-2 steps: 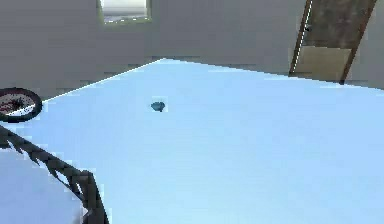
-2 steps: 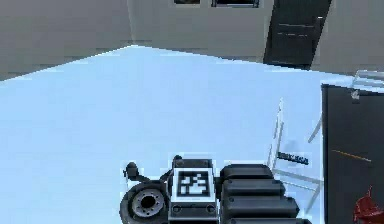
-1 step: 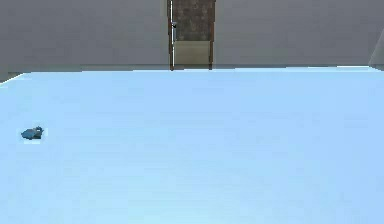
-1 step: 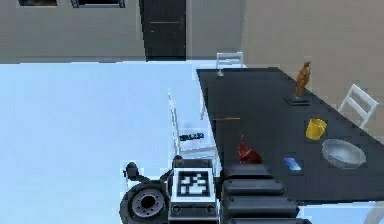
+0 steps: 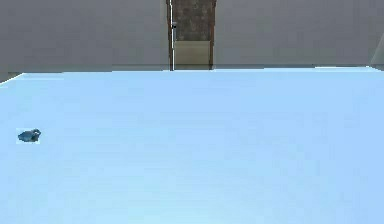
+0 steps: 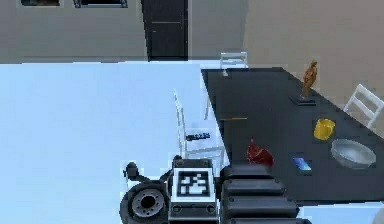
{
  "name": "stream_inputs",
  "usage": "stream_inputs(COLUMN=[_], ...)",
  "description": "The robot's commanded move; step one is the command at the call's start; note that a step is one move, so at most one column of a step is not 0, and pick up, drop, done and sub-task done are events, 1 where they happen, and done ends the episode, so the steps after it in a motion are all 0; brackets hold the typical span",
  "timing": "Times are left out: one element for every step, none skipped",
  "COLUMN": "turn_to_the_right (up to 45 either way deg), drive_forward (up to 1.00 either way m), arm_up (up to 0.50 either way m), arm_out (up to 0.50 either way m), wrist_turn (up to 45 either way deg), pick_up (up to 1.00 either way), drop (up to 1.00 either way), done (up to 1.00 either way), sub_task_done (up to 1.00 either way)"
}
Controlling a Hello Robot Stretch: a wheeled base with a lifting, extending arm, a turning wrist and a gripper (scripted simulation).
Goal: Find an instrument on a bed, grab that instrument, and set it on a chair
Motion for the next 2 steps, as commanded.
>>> stream_inputs(turn_to_the_right=[45.0,6.0], drive_forward=[0.0,0.0], arm_up=[0.0,0.0], arm_out=[0.0,0.0], wrist_turn=[0.0,0.0], pick_up=[0.0,0.0], drop=[0.0,0.0], done=[0.0,0.0], sub_task_done=[0.0,0.0])
